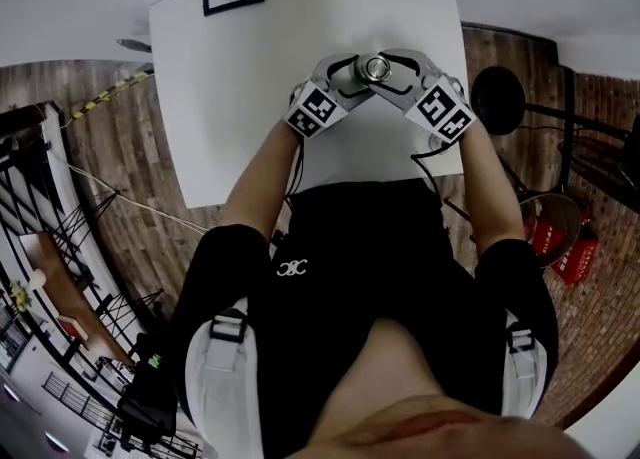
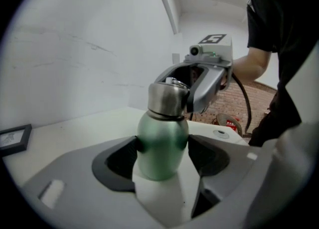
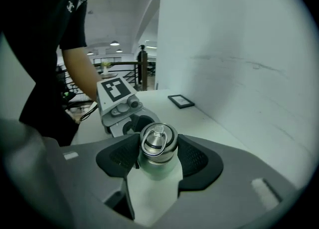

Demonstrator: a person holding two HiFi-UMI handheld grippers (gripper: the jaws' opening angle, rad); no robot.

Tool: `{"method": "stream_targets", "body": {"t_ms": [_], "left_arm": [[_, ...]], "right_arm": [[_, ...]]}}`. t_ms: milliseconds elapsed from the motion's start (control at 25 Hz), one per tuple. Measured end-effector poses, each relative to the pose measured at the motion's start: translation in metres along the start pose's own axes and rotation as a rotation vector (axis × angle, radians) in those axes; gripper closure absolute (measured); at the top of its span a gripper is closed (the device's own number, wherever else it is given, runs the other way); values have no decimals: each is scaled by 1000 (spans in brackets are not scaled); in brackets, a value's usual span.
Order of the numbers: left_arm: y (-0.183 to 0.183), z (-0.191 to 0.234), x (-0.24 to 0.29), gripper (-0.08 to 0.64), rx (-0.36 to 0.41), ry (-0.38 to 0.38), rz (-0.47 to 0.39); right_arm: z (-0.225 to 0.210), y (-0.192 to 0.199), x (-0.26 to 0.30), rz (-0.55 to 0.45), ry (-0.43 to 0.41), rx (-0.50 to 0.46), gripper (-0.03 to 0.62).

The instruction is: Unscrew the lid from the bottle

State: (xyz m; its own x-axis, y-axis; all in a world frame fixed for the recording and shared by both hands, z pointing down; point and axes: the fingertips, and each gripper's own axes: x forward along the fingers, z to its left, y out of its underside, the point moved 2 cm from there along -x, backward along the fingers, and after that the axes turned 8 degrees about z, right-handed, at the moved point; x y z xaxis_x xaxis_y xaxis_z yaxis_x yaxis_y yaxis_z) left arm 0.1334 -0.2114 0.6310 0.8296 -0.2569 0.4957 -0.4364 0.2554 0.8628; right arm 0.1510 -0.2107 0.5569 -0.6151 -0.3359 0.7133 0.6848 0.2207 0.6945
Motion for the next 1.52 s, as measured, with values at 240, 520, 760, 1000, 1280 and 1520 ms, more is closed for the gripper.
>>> {"method": "stream_targets", "body": {"t_ms": [240,520,760,1000,1280,1520], "left_arm": [[3,9,15,189,20,6,4],[4,9,14,189,19,-4,3],[5,9,14,189,-12,-7,-5],[6,8,14,189,-19,-35,1],[7,11,21,190,-19,-47,34],[7,10,22,190,-23,-52,55]], "right_arm": [[-14,18,10,103,-282,-279,348],[-10,-1,-1,41,-310,-180,296],[-17,0,-24,-180,66,112,298],[-1,9,-31,-321,373,404,299],[-13,10,-15,-350,604,549,299],[-21,8,-12,-339,661,560,299]]}}
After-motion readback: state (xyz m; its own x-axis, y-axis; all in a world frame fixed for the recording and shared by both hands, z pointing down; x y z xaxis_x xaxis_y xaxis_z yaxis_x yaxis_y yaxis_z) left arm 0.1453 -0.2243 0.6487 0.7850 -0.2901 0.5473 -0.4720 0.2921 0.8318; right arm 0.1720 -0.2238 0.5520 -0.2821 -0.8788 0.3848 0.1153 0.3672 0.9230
